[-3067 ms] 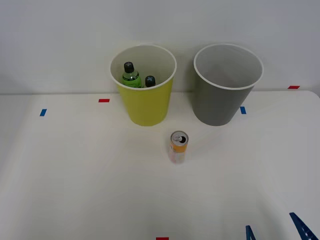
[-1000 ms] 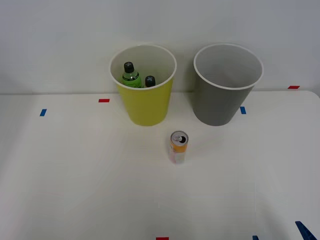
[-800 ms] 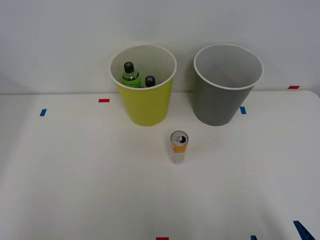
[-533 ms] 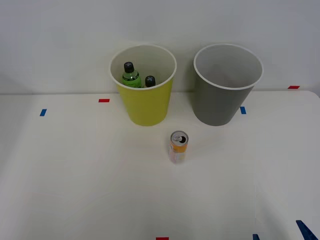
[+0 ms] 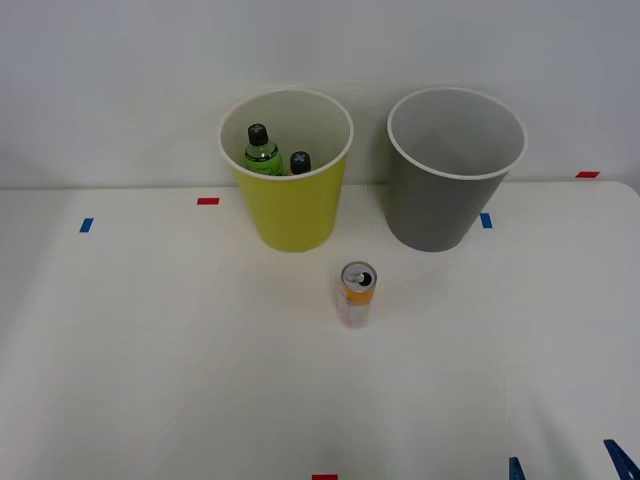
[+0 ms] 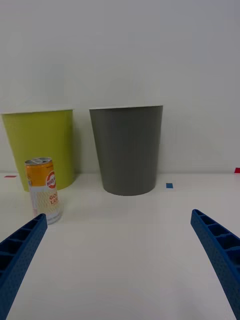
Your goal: Put cans in the gray bin, plastic bottles in the light green bin
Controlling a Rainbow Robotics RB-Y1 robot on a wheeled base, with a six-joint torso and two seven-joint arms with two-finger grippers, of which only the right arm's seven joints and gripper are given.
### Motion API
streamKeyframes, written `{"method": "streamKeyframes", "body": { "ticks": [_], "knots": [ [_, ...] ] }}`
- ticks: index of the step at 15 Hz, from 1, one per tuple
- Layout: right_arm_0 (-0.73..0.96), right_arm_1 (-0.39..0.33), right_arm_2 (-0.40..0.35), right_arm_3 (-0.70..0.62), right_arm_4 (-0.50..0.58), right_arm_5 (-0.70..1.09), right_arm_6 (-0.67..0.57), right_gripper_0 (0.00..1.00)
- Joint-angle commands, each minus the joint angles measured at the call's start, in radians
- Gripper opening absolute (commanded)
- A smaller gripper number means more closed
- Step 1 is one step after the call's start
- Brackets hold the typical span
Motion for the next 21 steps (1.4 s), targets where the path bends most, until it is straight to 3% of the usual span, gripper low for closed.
{"method": "streamKeyframes", "body": {
  "ticks": [1, 6, 10, 14, 21],
  "knots": [
    [0.009, -0.001, 0.071, -0.001, -0.101, 0.032, 0.109, 1.0],
    [0.017, -0.001, 0.08, -0.001, -0.131, 0.03, 0.132, 1.0],
    [0.029, -0.002, 0.149, 0.001, -0.221, 0.032, 0.175, 1.0],
    [0.037, -0.004, 0.217, -0.001, -0.327, 0.035, 0.335, 1.0],
    [0.049, -0.004, 0.206, 0.001, -0.315, 0.029, 0.305, 1.0]
  ]
}}
